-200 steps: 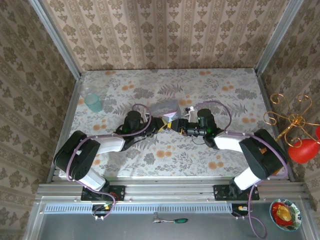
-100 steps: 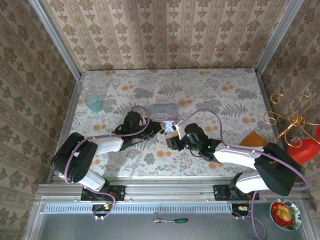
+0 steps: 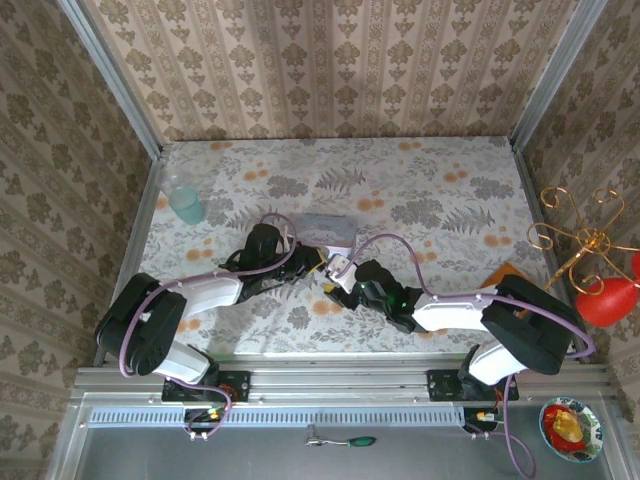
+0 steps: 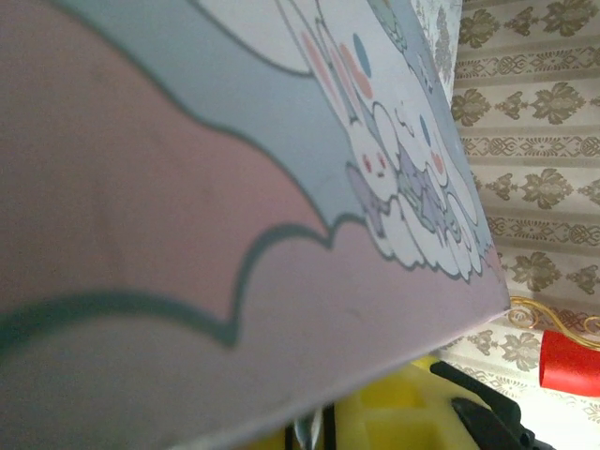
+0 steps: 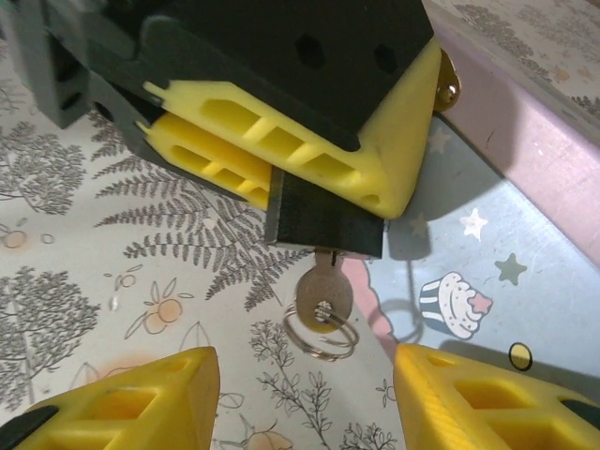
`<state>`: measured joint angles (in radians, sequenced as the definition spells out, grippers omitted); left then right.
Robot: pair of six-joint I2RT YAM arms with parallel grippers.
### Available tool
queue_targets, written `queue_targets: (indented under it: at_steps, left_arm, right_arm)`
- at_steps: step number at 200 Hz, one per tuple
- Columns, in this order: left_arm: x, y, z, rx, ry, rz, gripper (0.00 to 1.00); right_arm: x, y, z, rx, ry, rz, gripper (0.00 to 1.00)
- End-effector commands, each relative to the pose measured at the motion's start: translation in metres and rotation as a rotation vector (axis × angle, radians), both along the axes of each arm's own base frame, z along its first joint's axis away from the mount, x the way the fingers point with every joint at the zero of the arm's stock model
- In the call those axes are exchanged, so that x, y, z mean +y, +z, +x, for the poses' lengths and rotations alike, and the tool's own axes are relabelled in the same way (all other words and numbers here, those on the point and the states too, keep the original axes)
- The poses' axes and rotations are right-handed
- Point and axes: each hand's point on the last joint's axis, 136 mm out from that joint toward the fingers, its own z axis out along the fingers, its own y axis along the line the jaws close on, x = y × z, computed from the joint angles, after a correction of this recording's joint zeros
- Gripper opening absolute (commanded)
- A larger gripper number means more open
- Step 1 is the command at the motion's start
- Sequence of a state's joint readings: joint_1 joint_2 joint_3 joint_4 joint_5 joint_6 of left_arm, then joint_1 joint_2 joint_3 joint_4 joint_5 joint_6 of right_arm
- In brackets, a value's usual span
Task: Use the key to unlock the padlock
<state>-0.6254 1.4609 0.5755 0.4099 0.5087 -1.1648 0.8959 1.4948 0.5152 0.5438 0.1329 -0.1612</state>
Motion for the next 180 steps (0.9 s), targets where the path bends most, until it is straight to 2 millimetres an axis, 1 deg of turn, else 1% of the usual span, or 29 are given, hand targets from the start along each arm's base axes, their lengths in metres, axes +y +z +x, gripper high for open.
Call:
queue_targets:
  at_steps: [1,26,49,65,83,112,146,163,172,180]
  left_arm:
    - [-0.004,0.011,-0.004,-0.054,-0.028,-0.017,0.00]
    - [-0.006,0.007,-0.007,-0.044,-0.031,-0.021,0.00]
    - [-0.010,0.008,-0.008,-0.048,-0.038,-0.022,0.00]
    - [-0.012,0.009,-0.009,-0.052,-0.045,-0.019,0.00]
    - [-0.014,0.008,-0.009,-0.054,-0.049,-0.024,0.00]
    - [-0.016,0.007,-0.010,-0.048,-0.055,-0.023,0.00]
    - [-0.016,0.006,-0.010,-0.047,-0.055,-0.019,0.00]
    - [-0.016,0.006,-0.009,-0.056,-0.054,-0.018,0.00]
    - [-0.018,0.009,-0.008,-0.073,-0.061,-0.028,0.00]
    - [-0.020,0.010,-0.008,-0.081,-0.074,-0.027,0.00]
  right_arm:
    - [0.004,0.015,0.015,-0.089,-0.038,0.010,0.53]
    - [0.005,0.017,0.019,-0.097,-0.058,0.024,0.51]
    - [0.004,0.016,0.024,-0.109,-0.083,0.023,0.49]
    - [0.007,0.013,0.026,-0.102,-0.077,0.010,0.48]
    - [0.009,0.007,0.028,-0.090,-0.080,-0.012,0.43]
    - [0.007,0.007,0.032,-0.098,-0.108,-0.011,0.37]
    - [0.008,0.007,0.031,-0.070,-0.114,0.004,0.22]
    - [0.010,0.009,0.025,-0.023,-0.106,0.070,0.17]
    - [0.016,0.011,0.017,0.042,-0.074,0.156,0.15]
    - [0.022,0.015,0.010,0.125,-0.042,0.270,0.13]
